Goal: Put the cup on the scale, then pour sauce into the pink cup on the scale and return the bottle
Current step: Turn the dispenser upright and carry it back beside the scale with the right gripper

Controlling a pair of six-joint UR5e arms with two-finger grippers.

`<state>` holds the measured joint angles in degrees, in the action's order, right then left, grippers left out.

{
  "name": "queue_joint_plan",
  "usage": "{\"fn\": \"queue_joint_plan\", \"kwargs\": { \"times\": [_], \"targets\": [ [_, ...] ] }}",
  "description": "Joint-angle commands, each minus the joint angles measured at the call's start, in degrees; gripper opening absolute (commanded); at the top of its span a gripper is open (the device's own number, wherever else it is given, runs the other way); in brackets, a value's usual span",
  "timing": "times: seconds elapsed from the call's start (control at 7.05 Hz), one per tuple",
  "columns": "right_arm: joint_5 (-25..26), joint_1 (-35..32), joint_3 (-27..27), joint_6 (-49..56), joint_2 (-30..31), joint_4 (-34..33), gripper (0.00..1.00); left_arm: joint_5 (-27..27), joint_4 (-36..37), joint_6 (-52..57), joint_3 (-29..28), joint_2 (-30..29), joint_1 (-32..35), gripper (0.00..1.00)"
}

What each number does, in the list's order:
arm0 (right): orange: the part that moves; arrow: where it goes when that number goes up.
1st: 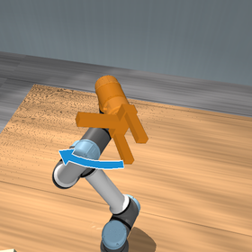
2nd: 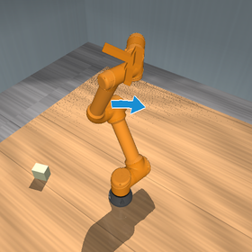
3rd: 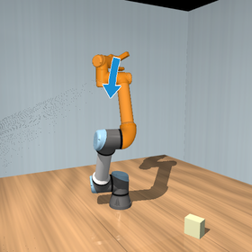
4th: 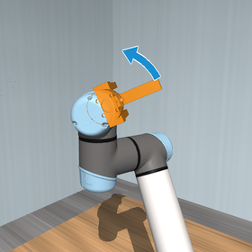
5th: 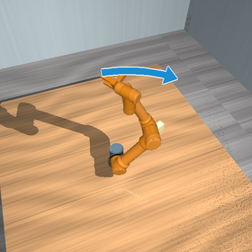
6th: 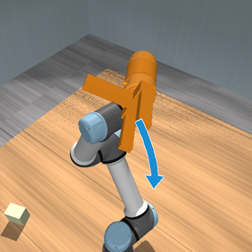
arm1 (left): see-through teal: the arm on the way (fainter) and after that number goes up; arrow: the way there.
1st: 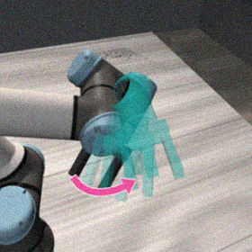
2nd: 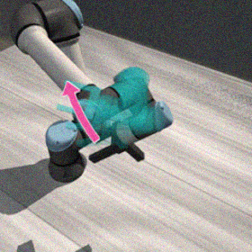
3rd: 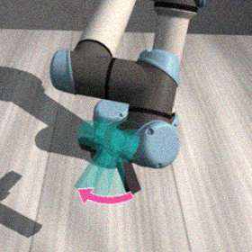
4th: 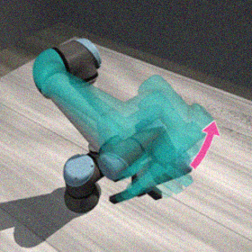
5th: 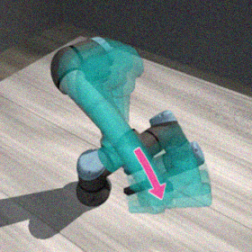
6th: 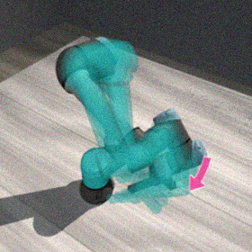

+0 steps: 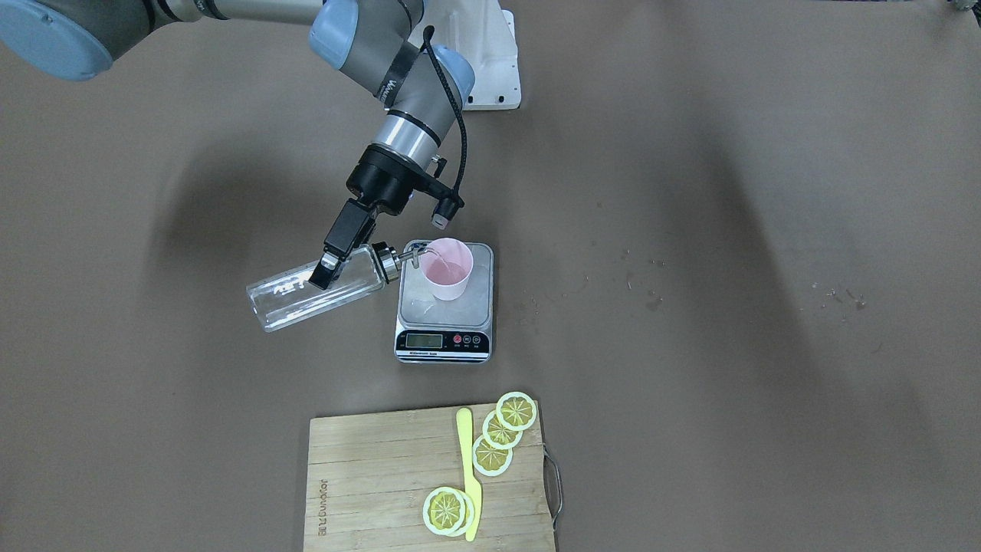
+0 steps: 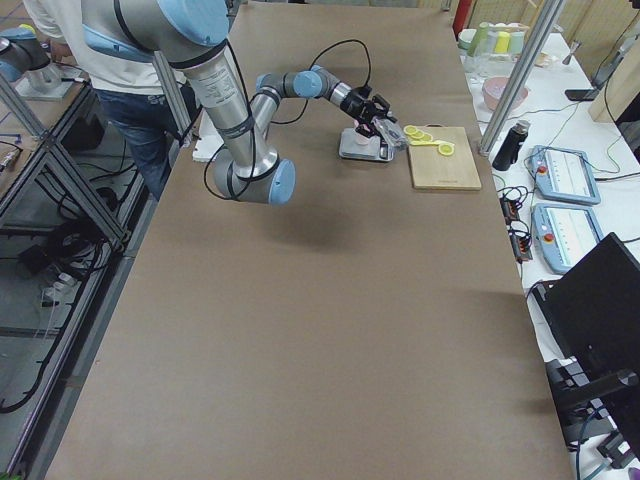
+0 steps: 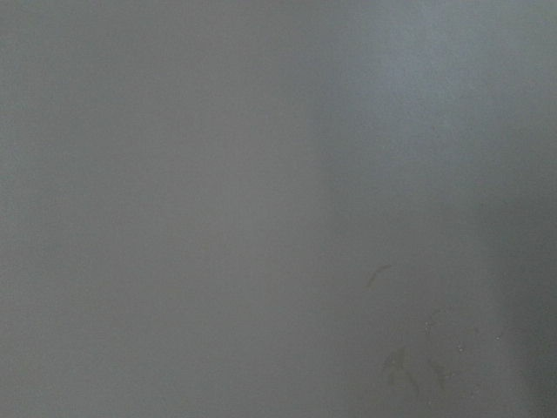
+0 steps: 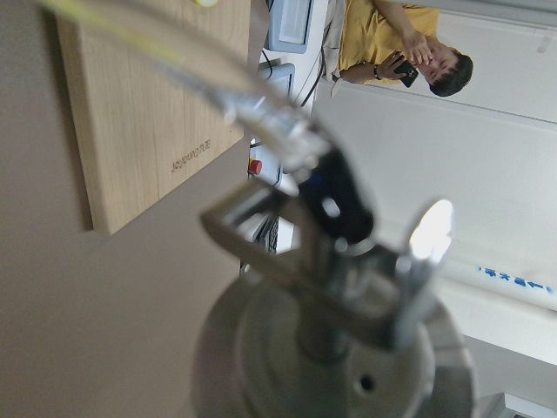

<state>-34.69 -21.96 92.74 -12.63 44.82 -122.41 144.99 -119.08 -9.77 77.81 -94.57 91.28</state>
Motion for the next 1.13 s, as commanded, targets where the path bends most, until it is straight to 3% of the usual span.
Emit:
{"fn": "queue_joint_plan", "kwargs": {
  "times": [0.0,0.28,0.71,0.85,0.99],
  "targets": [
    [-8.1,-2.7,0.1,-0.6,0.2,9.6,0.00,0.0,-0.2,0.3,0.1,0.0,0.0,0.97],
    [-17.6,-6.8,-0.3,-1.1,1.3,19.8,0.00,0.0,-0.2,0.3,1.0,-0.1,0.0,0.97],
    [-46.7,-20.4,-0.2,-2.9,8.5,37.5,0.00,0.1,-0.1,0.5,2.5,-0.1,1.3,0.97],
    [-52.4,-23.6,-0.2,-3.6,11.5,41.3,0.00,0.6,0.0,0.6,2.6,-0.2,3.3,0.97],
    [-62.0,-28.2,-1.2,-6.1,12.1,41.5,0.00,1.0,0.0,0.6,3.2,-0.2,3.3,0.97]
  ]
}}
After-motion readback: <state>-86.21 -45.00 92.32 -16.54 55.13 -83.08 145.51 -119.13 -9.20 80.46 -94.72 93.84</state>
